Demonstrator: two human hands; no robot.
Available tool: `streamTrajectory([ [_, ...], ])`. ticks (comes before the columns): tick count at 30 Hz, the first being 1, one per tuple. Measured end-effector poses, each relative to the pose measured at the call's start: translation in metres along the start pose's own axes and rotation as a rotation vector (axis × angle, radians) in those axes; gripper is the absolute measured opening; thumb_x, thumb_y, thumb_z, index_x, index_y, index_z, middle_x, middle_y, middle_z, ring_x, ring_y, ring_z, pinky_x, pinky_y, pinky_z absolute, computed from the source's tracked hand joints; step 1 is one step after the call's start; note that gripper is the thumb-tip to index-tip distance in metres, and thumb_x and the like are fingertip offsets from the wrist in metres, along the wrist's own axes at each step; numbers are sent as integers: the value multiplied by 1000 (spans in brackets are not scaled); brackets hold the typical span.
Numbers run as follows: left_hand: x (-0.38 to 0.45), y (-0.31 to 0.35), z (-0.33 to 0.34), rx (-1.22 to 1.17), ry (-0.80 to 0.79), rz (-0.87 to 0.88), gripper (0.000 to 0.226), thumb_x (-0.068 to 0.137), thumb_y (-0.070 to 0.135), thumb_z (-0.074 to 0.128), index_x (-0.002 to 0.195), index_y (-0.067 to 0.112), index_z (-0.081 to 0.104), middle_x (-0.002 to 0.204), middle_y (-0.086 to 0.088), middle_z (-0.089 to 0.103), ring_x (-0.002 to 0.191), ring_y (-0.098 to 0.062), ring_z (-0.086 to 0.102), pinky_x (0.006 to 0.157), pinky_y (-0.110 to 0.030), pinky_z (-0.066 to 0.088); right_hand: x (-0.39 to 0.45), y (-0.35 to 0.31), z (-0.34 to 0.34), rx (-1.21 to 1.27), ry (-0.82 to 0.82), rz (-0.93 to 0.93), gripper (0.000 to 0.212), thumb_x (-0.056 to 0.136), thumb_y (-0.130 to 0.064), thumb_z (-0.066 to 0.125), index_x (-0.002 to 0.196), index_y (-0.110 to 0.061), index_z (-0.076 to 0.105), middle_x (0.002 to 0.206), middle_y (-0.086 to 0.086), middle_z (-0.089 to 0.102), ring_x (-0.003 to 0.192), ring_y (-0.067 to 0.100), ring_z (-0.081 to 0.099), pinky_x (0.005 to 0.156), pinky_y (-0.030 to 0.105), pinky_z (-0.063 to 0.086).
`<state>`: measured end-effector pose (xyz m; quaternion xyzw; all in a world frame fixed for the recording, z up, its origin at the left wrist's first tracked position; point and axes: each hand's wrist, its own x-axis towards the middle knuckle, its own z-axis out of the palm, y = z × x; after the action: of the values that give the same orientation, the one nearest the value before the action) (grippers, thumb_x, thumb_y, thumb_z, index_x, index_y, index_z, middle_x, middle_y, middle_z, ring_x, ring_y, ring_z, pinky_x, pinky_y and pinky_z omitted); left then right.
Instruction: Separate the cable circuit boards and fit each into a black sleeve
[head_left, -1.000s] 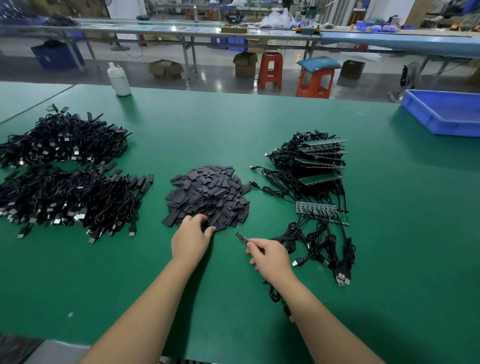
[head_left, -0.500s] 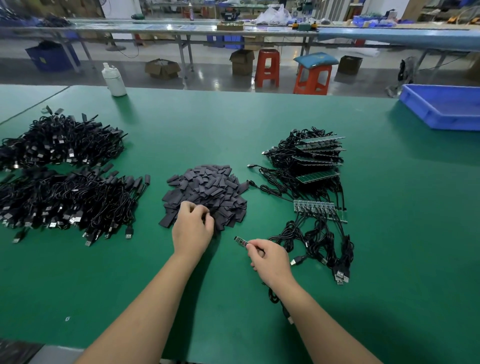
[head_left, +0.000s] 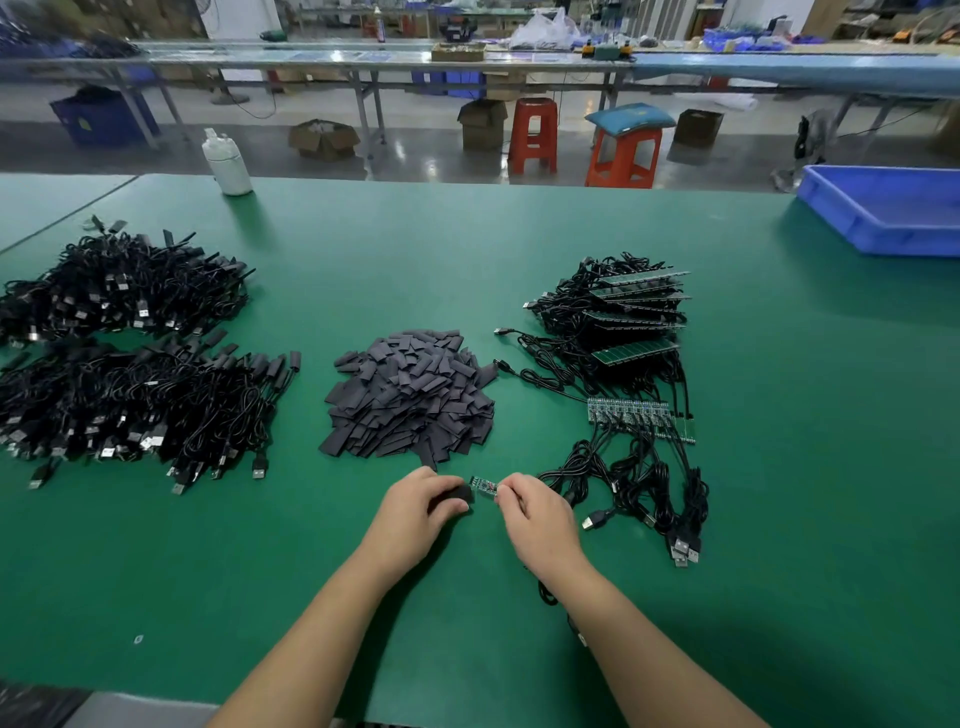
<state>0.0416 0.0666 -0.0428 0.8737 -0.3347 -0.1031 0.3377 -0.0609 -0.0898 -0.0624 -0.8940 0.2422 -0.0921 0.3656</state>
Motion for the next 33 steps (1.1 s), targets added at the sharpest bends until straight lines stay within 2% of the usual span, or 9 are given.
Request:
streamTrajectory([
  [2,-3,-1,-1,48,7,25,23,92,29,67,113,24,72,93,7,60,88,-10,56,79,-18,41,0,0,0,8,-9,-6,25,96,-41,38,72,-39,45,78,-13,57,72,0,53,59,25,36],
  [3,-5,-2,-2,37,31,28,22,92,29,67,112,23,73,93,8,62,89,-9,57,81,-19,42,0,0,-1,11,-15,-10,26,97,-41,38,71,-40,44,77,-13,56,72,0,52,59,26,36],
  [6,-10,-5,-4,-86,147,2,18,91,21,69,108,20,76,92,14,66,87,3,59,80,-5,38,-1,1,-1,5,-32,-31,25,98,-40,36,74,-37,46,79,-12,56,73,1,53,61,26,38],
  [11,-13,0,-4,-190,219,5,14,88,15,72,100,19,79,91,15,71,90,3,62,80,-6,42,-2,2,3,-60,-55,-97,23,101,-36,37,85,-30,53,82,-9,55,76,11,55,68,34,42],
  [17,-13,1,-9,-186,192,47,14,87,14,73,99,20,79,89,18,70,89,4,63,79,-7,42,-3,1,0,-46,-74,-111,20,102,-32,40,84,-33,50,85,-10,56,80,14,55,72,35,44],
  [23,-14,-1,-13,-78,151,123,19,90,22,70,108,22,76,97,22,66,91,4,61,84,-17,48,-2,0,-3,-27,-102,-89,22,103,-31,41,85,-29,54,84,-9,57,81,13,55,72,33,43],
  [33,-16,-2,-11,-157,158,96,19,88,19,72,107,22,77,93,24,69,91,4,62,80,-6,41,-2,0,-6,15,-107,-98,23,102,-29,43,81,-31,52,85,-7,61,81,15,57,75,36,47],
])
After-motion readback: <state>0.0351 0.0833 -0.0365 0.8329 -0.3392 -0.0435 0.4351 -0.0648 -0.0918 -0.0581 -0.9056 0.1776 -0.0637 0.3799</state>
